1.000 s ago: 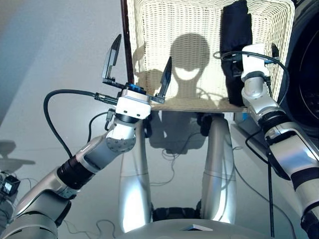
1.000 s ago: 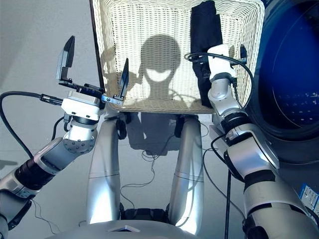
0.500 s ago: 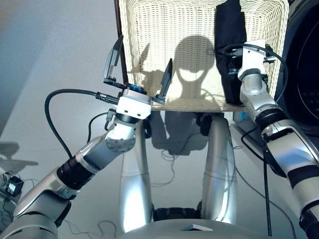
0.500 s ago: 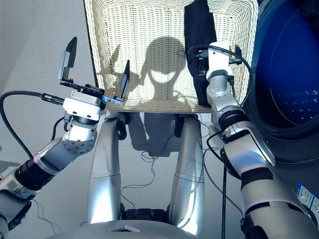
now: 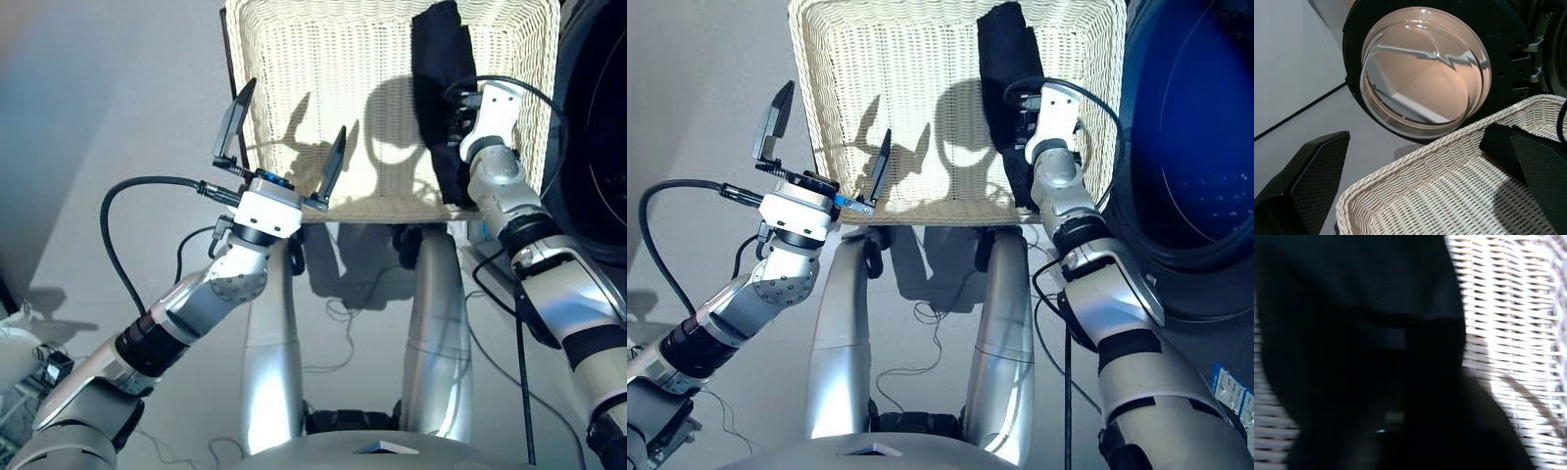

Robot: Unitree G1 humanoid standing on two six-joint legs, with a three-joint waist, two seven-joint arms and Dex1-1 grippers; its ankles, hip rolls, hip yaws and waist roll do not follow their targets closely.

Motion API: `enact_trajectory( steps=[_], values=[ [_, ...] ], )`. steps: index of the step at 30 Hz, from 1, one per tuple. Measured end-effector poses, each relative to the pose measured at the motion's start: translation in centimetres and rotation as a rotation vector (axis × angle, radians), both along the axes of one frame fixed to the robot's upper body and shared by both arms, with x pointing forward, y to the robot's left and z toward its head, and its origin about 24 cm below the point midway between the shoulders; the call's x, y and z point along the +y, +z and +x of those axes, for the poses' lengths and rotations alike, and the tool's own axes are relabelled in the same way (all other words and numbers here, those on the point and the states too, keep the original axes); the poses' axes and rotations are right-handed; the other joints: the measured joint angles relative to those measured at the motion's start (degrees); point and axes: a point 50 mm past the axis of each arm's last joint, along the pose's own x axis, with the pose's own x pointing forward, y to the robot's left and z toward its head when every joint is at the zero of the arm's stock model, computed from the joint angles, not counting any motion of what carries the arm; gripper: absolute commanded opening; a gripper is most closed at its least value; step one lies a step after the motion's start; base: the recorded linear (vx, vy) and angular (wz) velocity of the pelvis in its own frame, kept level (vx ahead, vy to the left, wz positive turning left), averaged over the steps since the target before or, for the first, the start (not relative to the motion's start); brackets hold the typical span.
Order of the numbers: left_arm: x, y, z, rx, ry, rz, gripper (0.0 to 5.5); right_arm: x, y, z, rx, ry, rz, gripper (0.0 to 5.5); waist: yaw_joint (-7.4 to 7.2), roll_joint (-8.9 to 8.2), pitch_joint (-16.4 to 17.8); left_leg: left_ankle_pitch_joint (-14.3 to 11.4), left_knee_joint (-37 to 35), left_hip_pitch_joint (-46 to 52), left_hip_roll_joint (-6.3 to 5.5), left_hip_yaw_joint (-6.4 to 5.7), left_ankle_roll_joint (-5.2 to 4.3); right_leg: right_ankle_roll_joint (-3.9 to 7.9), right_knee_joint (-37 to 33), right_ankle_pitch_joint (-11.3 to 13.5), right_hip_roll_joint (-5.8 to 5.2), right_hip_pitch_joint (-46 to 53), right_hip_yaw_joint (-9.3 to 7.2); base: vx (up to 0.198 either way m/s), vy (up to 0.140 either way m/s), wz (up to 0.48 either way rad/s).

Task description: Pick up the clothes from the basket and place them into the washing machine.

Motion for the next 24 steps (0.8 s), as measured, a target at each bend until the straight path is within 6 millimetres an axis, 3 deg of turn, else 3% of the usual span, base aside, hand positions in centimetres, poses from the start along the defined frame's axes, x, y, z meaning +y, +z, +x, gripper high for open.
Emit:
enact_trajectory(
  steps=[20,24],
  values=[
    [0.7,0.4,0.2,-0.007,0.029,-0.017,5.5,0.6,0.6,0.0,-0.025,0.023,0.004,0.0,-0.5,-0.13,0.1,0.1,-0.1,-0.6,0.56,-0.3,-0.13,-0.18,-0.5,0.1,0.35,-0.2,-0.68,-0.009,0.0,0.0],
    [1.4,0.8,0.3,-0.024,0.065,-0.043,5.5,0.9,1.0,-1.0,-0.106,-0.004,0.077,0.0,-0.65,-1.25,1.0,0.1,-0.7,-0.7,0.77,-0.15,-0.16,-0.14,-1.2,0.2,0.59,-0.4,-0.67,0.0,0.0,0.0]
  ],
)
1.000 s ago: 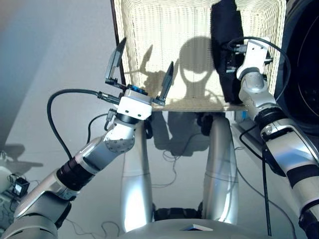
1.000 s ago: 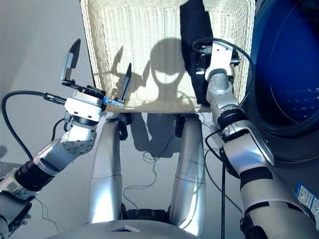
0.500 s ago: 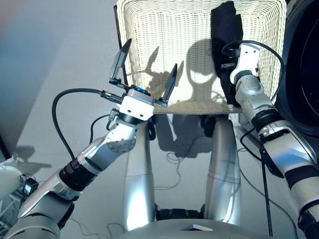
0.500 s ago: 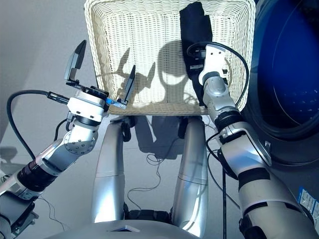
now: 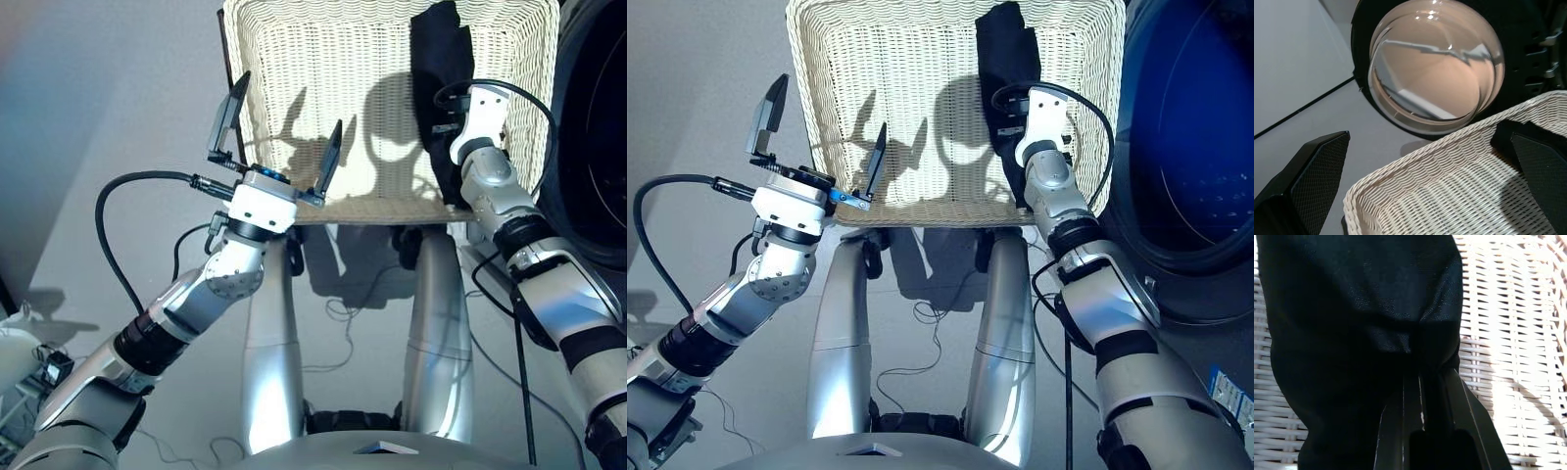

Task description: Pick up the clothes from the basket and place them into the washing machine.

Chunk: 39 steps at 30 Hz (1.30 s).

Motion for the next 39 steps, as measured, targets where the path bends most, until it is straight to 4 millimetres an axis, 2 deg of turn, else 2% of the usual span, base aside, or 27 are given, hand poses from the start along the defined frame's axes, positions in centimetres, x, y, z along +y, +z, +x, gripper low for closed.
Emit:
enact_trajectory(
  steps=[5,8,9,13,16,18,21,27,33,37,39],
  values=[
    [0.5,0.5,0.1,-0.043,0.057,-0.028,5.5,0.7,0.3,-2.1,-0.129,-0.034,0.086,0.0,-0.24,-0.81,1.1,-0.5,0.0,-0.4,-0.01,0.12,0.24,0.56,-0.9,0.2,-0.01,0.2,-0.07,0.0,0.0,0.0],
    [0.8,0.6,0.0,-0.071,0.087,-0.035,5.5,0.0,0.3,-3.5,-0.197,-0.091,0.134,0.0,-0.51,-1.18,1.4,-0.8,0.2,-0.6,-0.21,0.15,0.46,0.69,-1.1,0.1,-0.24,0.3,-0.07,0.0,0.0,0.0],
    [0.9,0.6,-0.1,-0.075,0.094,-0.038,5.5,-0.2,0.4,-3.8,-0.217,-0.103,0.155,0.0,-0.2,-1.26,1.4,-0.8,0.2,-0.6,-0.24,0.16,0.54,0.76,-1.1,0.1,-0.29,0.4,-0.08,0.0,0.0,0.0],
    [1.7,0.8,-0.2,-0.097,0.128,-0.045,5.5,-1.2,0.4,-5.3,-0.287,-0.164,0.163,0.0,-1.21,-1.65,1.4,-1.3,1.1,-0.8,-0.3,0.09,0.9,1.37,-1.2,-0.1,-0.38,0.7,-0.1,0.0,0.0,0.0],
    [2.3,1.1,-0.4,-0.129,0.156,-0.041,5.5,-3.4,0.6,-6.3,-0.333,-0.261,0.11,0.0,-1.87,-1.85,1.4,-1.7,1.9,-1.2,-0.32,-0.28,1.13,1.84,-1.2,-0.3,-0.39,1.0,-0.34,0.0,0.0,0.0],
    [2.3,1.4,-0.7,-0.145,0.152,-0.054,5.5,-5.1,0.9,-6.7,-0.364,-0.36,0.164,0.0,-2.34,-2.09,1.4,-1.7,2.0,-1.3,-0.38,-0.35,1.19,2.01,-1.5,-0.1,-0.43,1.1,-0.4,0.0,0.0,0.0],
    [2.6,1.4,-1.0,-0.151,0.159,-0.077,5.5,-6.2,1.5,-7.1,-0.404,-0.443,0.209,0.0,-3.05,-2.41,1.4,-1.8,2.0,-1.3,-0.43,-0.36,1.4,2.23,-1.8,0.0,-0.44,1.3,-0.42,0.0,0.0,0.0],
    [2.9,1.9,-1.4,-0.186,0.171,-0.121,5.5,-8.1,2.5,-7.2,-0.465,-0.599,0.287,0.0,-3.0,-2.52,1.5,-2.3,2.8,-1.7,-0.55,-0.37,1.85,2.59,-1.9,0.0,-0.53,1.4,-0.39,0.0,0.0,0.0],
    [2.9,2.0,-1.7,-0.2,0.171,-0.149,5.5,-12.7,4.2,-7.4,-0.521,-0.887,0.389,0.0,-2.88,-2.55,1.5,-2.8,3.8,-2.1,-0.98,-0.35,2.47,3.03,-1.9,0.1,-0.59,1.6,-0.23,0.0,0.0,0.0],
    [2.9,2.0,-1.7,-0.201,0.173,-0.156,5.5,-16.5,4.5,-7.7,-0.463,-1.04,0.456,0.0,-2.59,-2.55,1.5,-3.0,4.4,-2.3,-1.17,-0.26,2.79,3.22,-1.9,0.3,-0.79,1.8,-0.09,0.0,0.0,0.0],
    [3.0,1.9,-1.7,-0.199,0.174,-0.155,5.5,-17.4,4.5,-7.9,-0.445,-1.069,0.503,0.0,-2.58,-2.55,1.5,-3.0,4.5,-2.3,-1.19,-0.26,2.83,3.25,-1.9,0.3,-0.81,1.8,-0.08,0.0,0.0,0.0]
  ],
)
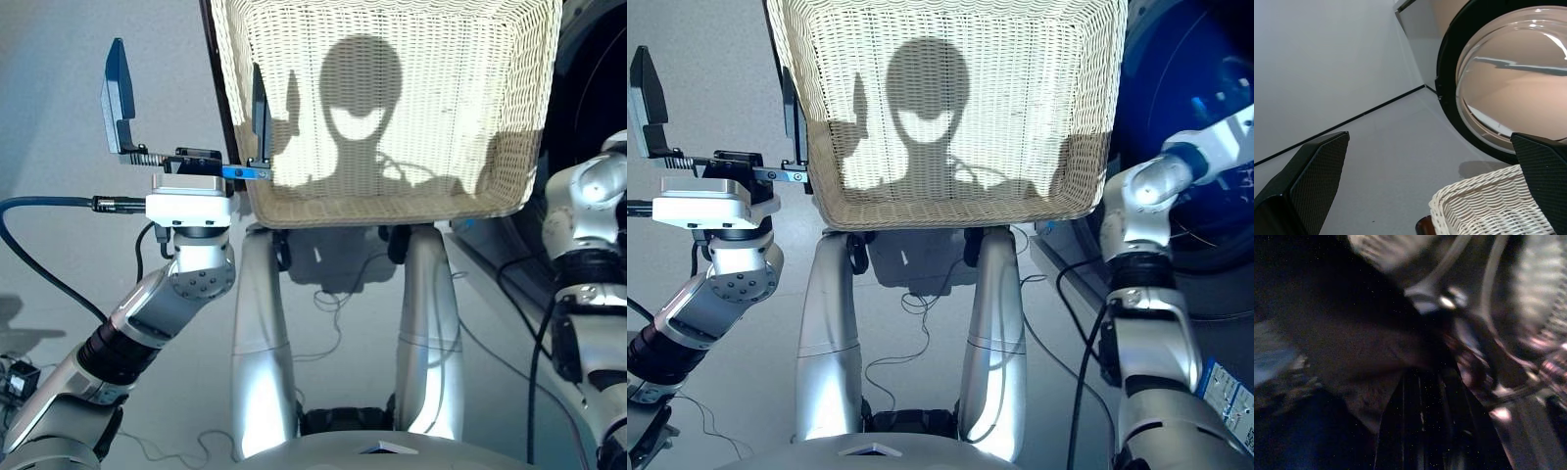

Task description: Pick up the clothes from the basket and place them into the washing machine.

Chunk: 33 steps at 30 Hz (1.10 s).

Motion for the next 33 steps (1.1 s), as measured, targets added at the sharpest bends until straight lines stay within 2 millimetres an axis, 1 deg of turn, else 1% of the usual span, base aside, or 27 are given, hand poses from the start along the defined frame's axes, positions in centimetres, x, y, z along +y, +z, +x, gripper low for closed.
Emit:
enact_trajectory(
  steps=[4,7,11,13,14,19,29,31,33],
  values=[
    [-0.1,0.1,0.0,-0.006,-0.004,0.004,5.5,-2.3,-0.8,-0.2,0.045,-0.041,0.122,0.0,0.45,-0.01,0.0,-0.1,0.2,0.0,0.02,0.01,0.06,0.0,0.1,0.0,-0.21,0.0,0.02,0.0,0.0,0.0],
    [-0.3,0.2,0.0,-0.007,-0.015,0.026,5.5,-4.6,-1.0,-1.1,0.096,-0.077,0.21,0.0,1.28,-0.01,0.0,-0.1,0.3,-0.1,-0.02,-0.02,0.06,0.01,0.2,0.0,-0.39,0.0,0.01,0.0,0.0,0.0],
    [-0.3,0.1,0.0,-0.001,-0.018,0.053,5.5,-6.4,-0.2,-2.1,0.138,-0.097,0.205,0.0,1.36,-0.01,0.0,-0.1,0.4,-0.2,-0.29,-0.03,0.15,0.2,0.2,0.0,-0.67,0.0,0.02,0.0,0.0,0.0],
    [-0.4,0.0,0.0,0.006,-0.025,0.073,5.5,-6.6,-0.3,-2.2,0.167,-0.088,0.197,0.0,1.52,-0.01,0.0,-0.2,0.6,-0.3,-0.34,-0.02,0.2,0.25,0.3,0.0,-0.68,0.0,0.02,0.0,0.0,0.0],
    [-0.4,0.0,0.0,0.006,-0.025,0.079,5.5,-6.7,-0.5,-2.2,0.189,-0.074,0.198,5.5,1.62,-0.02,0.0,-0.2,0.6,-0.3,-0.37,-0.01,0.23,0.27,0.3,0.0,-0.68,0.0,0.04,0.0,0.0,0.0],
    [-0.4,0.2,0.0,0.005,-0.032,0.111,5.5,-7.1,-0.4,-2.2,0.205,-0.036,0.186,5.5,2.02,-0.02,0.0,-0.3,0.9,-0.3,-0.4,0.19,0.47,0.46,0.3,0.1,-0.71,0.0,0.31,0.0,0.0,0.0],
    [-0.6,0.6,0.1,-0.007,-0.043,0.128,5.5,-6.9,0.2,-2.0,0.179,-0.016,0.181,5.5,1.8,-0.03,0.0,-0.3,0.9,-0.3,-0.35,0.4,0.56,0.62,0.1,0.2,-0.68,0.0,0.47,0.0,0.0,0.0],
    [-0.6,0.6,0.1,-0.007,-0.042,0.124,5.5,-6.4,0.8,-1.6,0.154,0.007,0.148,5.5,1.58,-0.03,0.0,-0.4,0.9,-0.3,-0.34,0.41,0.59,0.65,0.0,0.3,-0.66,0.1,0.49,0.0,0.0,0.0],
    [-0.6,0.7,0.1,-0.007,-0.041,0.117,5.5,-5.2,1.8,-1.1,0.088,0.057,0.077,5.5,1.05,-0.04,0.0,-0.4,0.9,-0.3,-0.11,0.44,0.61,0.67,-0.1,0.3,-0.55,0.1,0.52,0.0,0.0,0.0]
  ],
)
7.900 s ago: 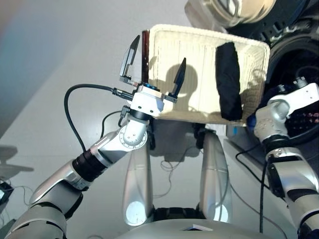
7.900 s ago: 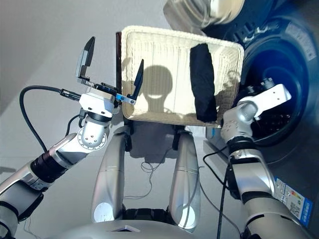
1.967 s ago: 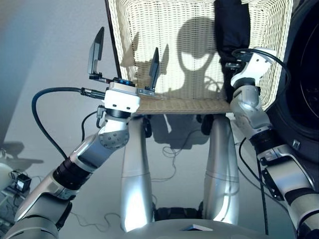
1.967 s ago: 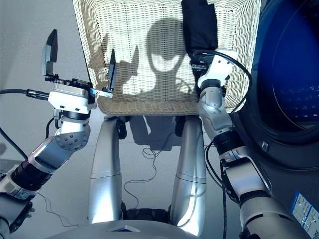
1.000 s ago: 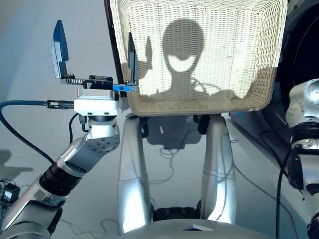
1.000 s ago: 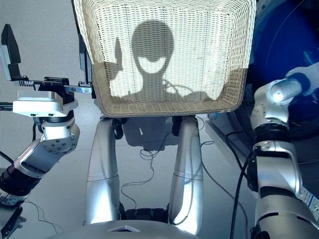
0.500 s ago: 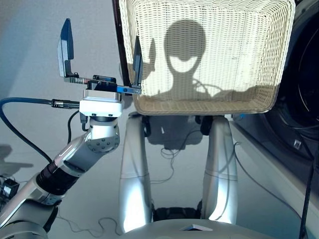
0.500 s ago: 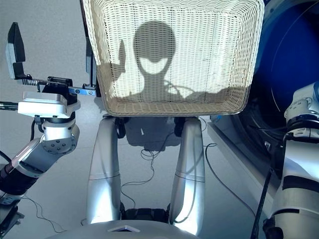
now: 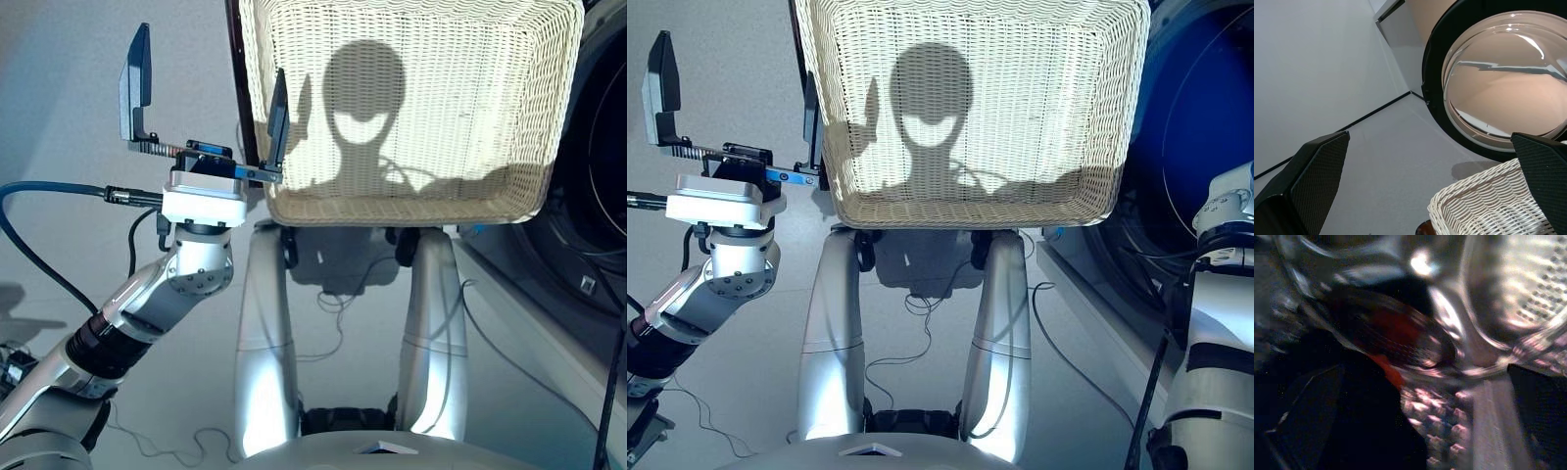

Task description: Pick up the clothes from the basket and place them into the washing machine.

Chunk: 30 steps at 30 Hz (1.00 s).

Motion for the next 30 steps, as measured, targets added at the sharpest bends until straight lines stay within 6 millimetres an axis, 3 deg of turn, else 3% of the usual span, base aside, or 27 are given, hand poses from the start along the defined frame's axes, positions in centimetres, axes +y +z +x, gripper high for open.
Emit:
enact_trajectory(
  steps=[3,8,11,19,22,24,25,26,30],
  values=[
    [-0.1,0.1,0.0,-0.003,-0.001,-0.041,5.5,2.5,1.0,0.5,-0.101,0.066,-0.096,5.5,-0.36,-0.09,0.0,0.0,-0.2,0.0,0.17,0.06,0.05,0.0,-0.3,0.1,0.38,0.0,0.04,0.0,0.0,0.0],
    [0.0,0.0,0.0,0.004,0.011,-0.086,5.5,9.2,-0.8,1.0,-0.199,0.199,-0.216,5.5,-1.98,-0.58,0.0,-0.1,-0.8,0.3,0.32,0.22,-0.11,-0.16,-0.9,0.2,0.82,0.1,0.12,0.0,0.0,0.0],
    [-0.1,-0.1,0.0,0.008,0.01,-0.104,5.5,12.2,-2.0,0.7,-0.232,0.272,-0.243,5.5,-2.92,-0.61,0.0,-0.2,-0.9,0.4,0.36,0.34,-0.14,-0.16,-1.0,0.1,0.89,0.1,0.22,0.0,0.0,0.0],
    [0.2,-0.4,0.1,0.026,0.026,-0.116,5.5,19.2,-4.9,-1.0,-0.206,0.583,-0.474,5.5,-3.06,-0.72,0.0,-0.2,-1.2,0.6,0.37,0.49,-0.14,-0.13,-1.3,0.2,0.92,0.1,0.31,0.0,0.0,0.0],
    [0.2,-0.9,0.2,0.054,0.026,-0.123,5.5,21.1,-6.5,-1.1,-0.154,0.712,-0.527,5.5,-3.08,-1.18,0.0,-0.2,-1.5,1.2,0.39,0.6,-0.12,-0.1,-1.6,0.3,0.92,0.7,0.36,0.05,0.006,-0.012],
    [0.3,-2.3,0.5,0.139,0.024,-0.162,5.5,22.5,-8.5,-1.2,-0.071,0.822,-0.554,5.5,-3.09,-1.87,-0.1,-0.3,-2.2,2.8,0.9,0.77,0.01,0.09,-2.1,0.4,0.94,2.1,0.68,-0.045,-0.001,-0.038],
    [0.4,-2.8,0.8,0.17,0.026,-0.166,5.5,23.0,-9.1,-1.4,-0.049,0.864,-0.57,5.5,-3.03,-2.81,-0.1,-0.2,-3.2,3.8,0.98,1.81,0.21,0.07,-2.9,0.5,0.91,2.5,1.18,-0.09,-0.003,-0.127],
    [0.5,-3.6,0.9,0.215,0.027,-0.178,5.5,23.6,-9.9,-1.5,-0.009,0.91,-0.598,5.5,-3.09,-3.05,-0.1,0.4,-4.3,4.5,1.25,1.73,0.28,0.17,-4.2,1.1,1.02,3.3,1.04,0.0,0.0,0.0],
    [0.6,-5.5,1.5,0.344,0.001,-0.216,5.5,24.4,-12.8,-2.3,0.15,1.043,-0.686,5.5,-3.19,-4.0,-0.2,1.0,-8.0,8.6,1.06,2.1,0.34,0.29,-7.7,1.8,0.98,7.4,0.71,0.0,0.0,0.0]
  ],
)
